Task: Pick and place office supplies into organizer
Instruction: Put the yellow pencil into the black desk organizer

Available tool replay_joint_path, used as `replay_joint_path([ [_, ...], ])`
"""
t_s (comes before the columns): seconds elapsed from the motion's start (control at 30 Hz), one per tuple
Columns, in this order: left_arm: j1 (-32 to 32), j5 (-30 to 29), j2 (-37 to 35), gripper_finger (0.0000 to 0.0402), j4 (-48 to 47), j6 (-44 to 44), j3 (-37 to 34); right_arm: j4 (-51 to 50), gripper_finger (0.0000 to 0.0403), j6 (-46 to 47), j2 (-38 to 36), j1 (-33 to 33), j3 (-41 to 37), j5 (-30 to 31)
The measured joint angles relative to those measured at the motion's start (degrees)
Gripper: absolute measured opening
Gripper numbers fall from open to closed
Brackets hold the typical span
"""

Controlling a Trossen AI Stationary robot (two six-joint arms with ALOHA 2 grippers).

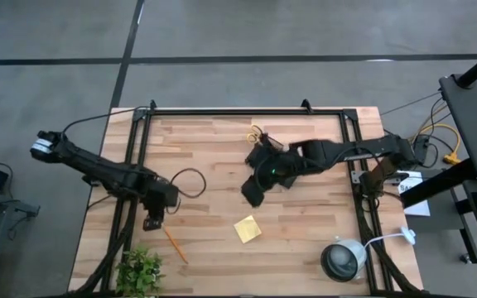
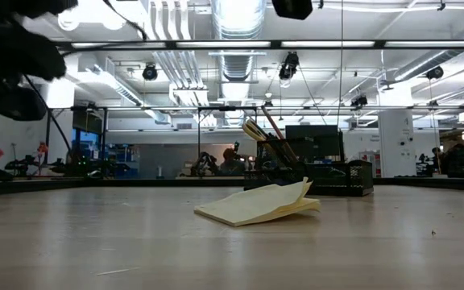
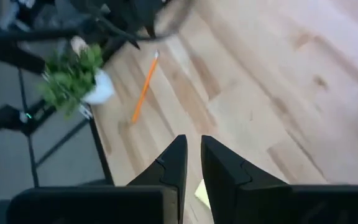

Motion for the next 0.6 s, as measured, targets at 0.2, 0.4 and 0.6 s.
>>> replay_joint_path([
  [0.2, -10.76, -10.72, 0.93, 0.0141, 3.05, 1.64, -0.22, 1.14, 0.0038, -11.03, 5.12, 2.04, -0.91, -1.03],
  [0.4, -16.36, -19.75, 8.25, 0.0141, 3.28, 5.37, -1.48, 1.17, 0.0038, -22.60, 11.36, 3.78, -0.44, -1.97],
  [0.6, -17.60, -13.72, 16.05, 0.0141, 3.68, 7.59, -1.51, 1.46, 0.0038, -27.02, 17.79, 4.56, 3.98, -6.16],
])
